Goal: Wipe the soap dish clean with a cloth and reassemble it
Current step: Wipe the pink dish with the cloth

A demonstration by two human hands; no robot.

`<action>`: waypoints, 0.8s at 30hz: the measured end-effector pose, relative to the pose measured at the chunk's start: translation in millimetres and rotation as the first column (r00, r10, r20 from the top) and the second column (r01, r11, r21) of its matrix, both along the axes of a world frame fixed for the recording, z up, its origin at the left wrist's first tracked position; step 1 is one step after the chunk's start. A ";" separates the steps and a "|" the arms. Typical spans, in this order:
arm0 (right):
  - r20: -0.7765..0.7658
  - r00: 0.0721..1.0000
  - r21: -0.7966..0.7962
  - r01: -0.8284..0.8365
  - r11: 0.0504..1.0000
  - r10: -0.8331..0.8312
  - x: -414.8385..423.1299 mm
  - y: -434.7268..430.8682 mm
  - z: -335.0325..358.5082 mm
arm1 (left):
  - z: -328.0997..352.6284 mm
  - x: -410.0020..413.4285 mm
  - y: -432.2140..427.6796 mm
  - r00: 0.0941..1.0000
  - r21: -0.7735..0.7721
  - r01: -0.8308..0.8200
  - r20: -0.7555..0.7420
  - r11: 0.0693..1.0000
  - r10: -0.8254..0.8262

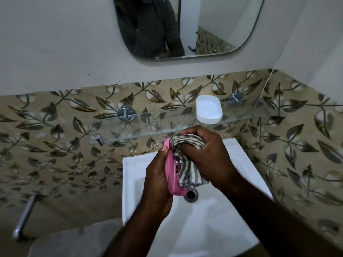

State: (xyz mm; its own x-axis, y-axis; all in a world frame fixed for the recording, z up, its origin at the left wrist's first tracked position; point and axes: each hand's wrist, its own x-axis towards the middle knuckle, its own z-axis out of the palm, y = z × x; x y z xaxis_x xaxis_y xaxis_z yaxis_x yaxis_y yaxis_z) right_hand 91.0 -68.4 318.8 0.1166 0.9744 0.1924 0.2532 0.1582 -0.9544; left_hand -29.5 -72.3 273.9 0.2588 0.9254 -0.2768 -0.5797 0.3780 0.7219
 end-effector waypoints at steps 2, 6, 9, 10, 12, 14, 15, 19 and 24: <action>0.085 0.995 -0.030 0.057 0.998 -0.054 3.3 -1.6 -8.1 | -1.3 -4.3 0.4 0.996 0.052 -0.045 -0.073 0.998 0.049; -0.047 0.989 -0.140 -0.146 0.979 0.141 -11.3 -38.7 -14.5 | -4.1 -13.8 2.5 0.989 -0.024 -0.132 -0.064 0.991 0.130; 0.016 0.965 -0.025 -0.263 0.964 0.264 -26.8 -44.9 0.8 | 2.8 -15.7 3.3 0.996 -0.086 -0.059 0.057 0.995 0.064; 0.066 0.973 0.024 -0.223 0.974 0.221 -26.4 -37.3 3.3 | 4.9 -15.0 3.9 0.996 -0.058 -0.046 0.071 0.997 0.050; 0.080 0.996 0.060 -0.056 0.997 0.051 -18.5 -16.6 4.4 | 8.3 -12.6 2.6 0.997 0.010 -0.061 0.040 0.998 0.060; 0.055 0.996 0.057 0.060 0.997 -0.063 -8.8 -3.3 -1.0 | 10.5 -10.5 -3.0 0.998 0.041 -0.067 -0.003 0.997 0.067; 0.059 0.996 0.033 0.066 0.997 -0.068 -5.6 -3.3 -6.7 | 8.8 -10.2 -5.6 0.998 0.045 -0.062 -0.016 0.997 0.063; 0.085 0.983 -0.137 -0.151 0.979 0.163 -6.9 -28.6 -18.5 | 5.7 -17.4 -6.8 0.995 -0.009 -0.096 -0.016 0.995 0.096; -0.032 0.994 -0.067 0.100 0.993 -0.102 -2.5 -3.8 -7.5 | 9.3 -14.1 -4.7 0.996 0.059 -0.062 -0.059 0.996 0.066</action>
